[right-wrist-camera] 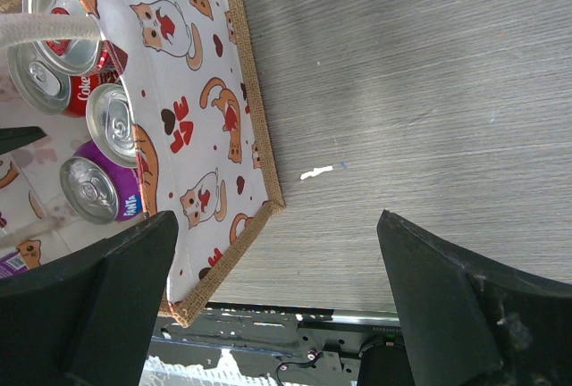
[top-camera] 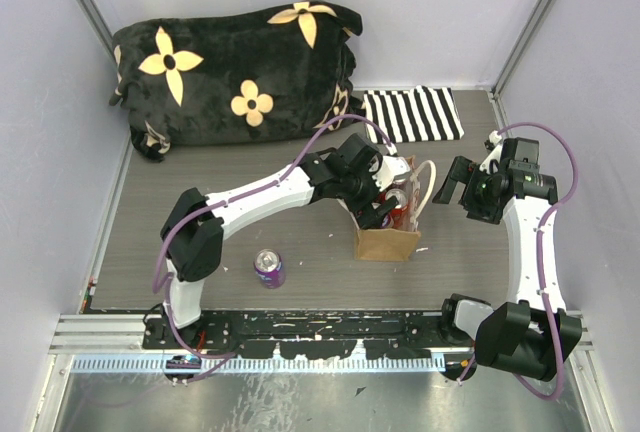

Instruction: Place the beverage into the canvas bag

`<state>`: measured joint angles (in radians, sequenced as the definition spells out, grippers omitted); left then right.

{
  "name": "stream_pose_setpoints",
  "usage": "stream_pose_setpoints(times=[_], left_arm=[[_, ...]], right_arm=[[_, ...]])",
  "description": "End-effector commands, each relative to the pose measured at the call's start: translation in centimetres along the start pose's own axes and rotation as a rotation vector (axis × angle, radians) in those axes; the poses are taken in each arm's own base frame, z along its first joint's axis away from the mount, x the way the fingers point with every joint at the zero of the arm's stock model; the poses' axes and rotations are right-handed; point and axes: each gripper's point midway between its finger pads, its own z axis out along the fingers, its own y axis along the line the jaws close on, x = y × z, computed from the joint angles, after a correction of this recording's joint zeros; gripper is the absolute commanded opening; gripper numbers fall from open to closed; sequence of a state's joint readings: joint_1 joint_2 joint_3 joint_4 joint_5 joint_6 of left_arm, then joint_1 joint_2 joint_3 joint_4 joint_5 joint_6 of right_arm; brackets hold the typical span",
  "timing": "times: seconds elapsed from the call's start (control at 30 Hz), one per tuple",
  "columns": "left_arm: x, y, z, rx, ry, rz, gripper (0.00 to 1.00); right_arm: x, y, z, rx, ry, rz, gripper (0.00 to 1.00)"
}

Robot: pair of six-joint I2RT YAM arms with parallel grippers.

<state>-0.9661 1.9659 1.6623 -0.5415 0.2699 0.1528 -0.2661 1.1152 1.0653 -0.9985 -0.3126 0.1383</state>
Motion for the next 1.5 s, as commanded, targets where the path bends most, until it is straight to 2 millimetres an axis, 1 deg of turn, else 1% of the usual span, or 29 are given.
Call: stream_pose_setpoints(times=[0.0,0.17,0.23,0.33,0.4,0.47,0.53,0.57,0.63,0.7,0.77,0.8,0.83,0.87,0.93,1.0,1.03,1.13,1.23,1.3,1.37,1.47], left_arm=[[-2.1,-0.8,-2.8,-0.010,-0.040,0.022,0.97],[-2.2,-0.6,-3.0,-0.025,-0.042,0.028,0.97],[-2.6,-0.5,-3.4,-0.034,-0.049,0.023,0.97],[-4.5,-0.4,-5.1,-0.058,-0.100,0.020,0.97],[-6.2,-0.4,-6.8,-0.078,-0.146,0.019,0.97],[-8.3,-0.5,-9.1,-0.103,-0.213,0.019,0.97],[-10.4,-0.6,-11.9,-0.132,-0.283,0.032,0.98],[-11.1,-0.6,-13.3,-0.147,-0.313,0.039,0.99],[-11.7,-0.3,-15.9,-0.172,-0.356,0.050,0.99],[-11.2,0.3,-18.4,-0.187,-0.364,0.042,0.98],[-9.4,1.2,-20.2,-0.193,-0.332,0.013,0.98],[-7.9,1.7,-20.9,-0.190,-0.302,-0.010,0.98],[-6.0,2.0,-21.9,-0.180,-0.262,-0.031,0.98],[-4.0,2.8,-22.0,-0.175,-0.222,-0.064,0.98],[0.6,3.4,-22.5,-0.163,-0.138,-0.094,0.98],[5.1,2.4,-22.7,-0.146,-0.055,-0.069,0.98],[6.9,1.3,-23.4,-0.137,-0.040,-0.044,0.98],[11.2,-1.3,-23.6,-0.100,-0.003,0.021,0.98],[14.4,-3.5,-23.1,-0.078,0.066,0.065,0.98],[15.9,-4.7,-22.7,-0.047,0.117,0.050,0.98],[16.8,-5.3,-22.1,-0.019,0.153,0.029,0.98],[17.3,-5.4,-21.2,-0.002,0.179,0.020,0.98]], right_arm=[[-1.3,0.5,-0.5,-0.023,-0.055,-0.015,1.00],[-1.2,0.6,-0.7,-0.022,-0.055,-0.016,1.00],[-1.2,0.5,-0.7,-0.020,-0.056,-0.016,1.00],[-1.0,0.5,-0.6,-0.019,-0.051,-0.015,1.00],[-0.9,0.4,-0.5,-0.020,-0.049,-0.014,1.00],[-0.9,0.4,-0.5,-0.018,-0.050,-0.013,1.00],[-0.8,0.4,-0.4,-0.018,-0.046,-0.013,1.00],[-0.9,0.4,-0.5,-0.018,-0.049,-0.014,1.00],[-1.0,0.4,-0.4,-0.016,-0.049,-0.014,1.00],[-1.0,0.4,-0.5,-0.015,-0.052,-0.014,1.00],[-1.0,0.3,-0.6,-0.012,-0.054,-0.014,1.00],[-1.0,0.3,-0.6,-0.011,-0.055,-0.014,1.00],[-1.0,0.3,-0.6,-0.011,-0.056,-0.014,1.00],[-1.0,0.3,-0.6,-0.011,-0.055,-0.015,1.00],[-1.0,0.3,-0.6,-0.012,-0.053,-0.013,1.00],[-1.0,0.3,-0.6,-0.011,-0.054,-0.012,1.00],[-1.0,0.3,-0.7,-0.010,-0.054,-0.011,1.00],[-0.9,0.3,-0.8,-0.007,-0.053,-0.012,1.00],[-0.9,0.3,-0.8,-0.007,-0.052,-0.011,1.00],[-0.8,0.3,-0.8,-0.008,-0.049,-0.011,1.00],[-0.8,0.4,-0.9,-0.011,-0.052,-0.012,1.00],[-0.8,0.5,-1.0,-0.013,-0.052,-0.008,1.00]])
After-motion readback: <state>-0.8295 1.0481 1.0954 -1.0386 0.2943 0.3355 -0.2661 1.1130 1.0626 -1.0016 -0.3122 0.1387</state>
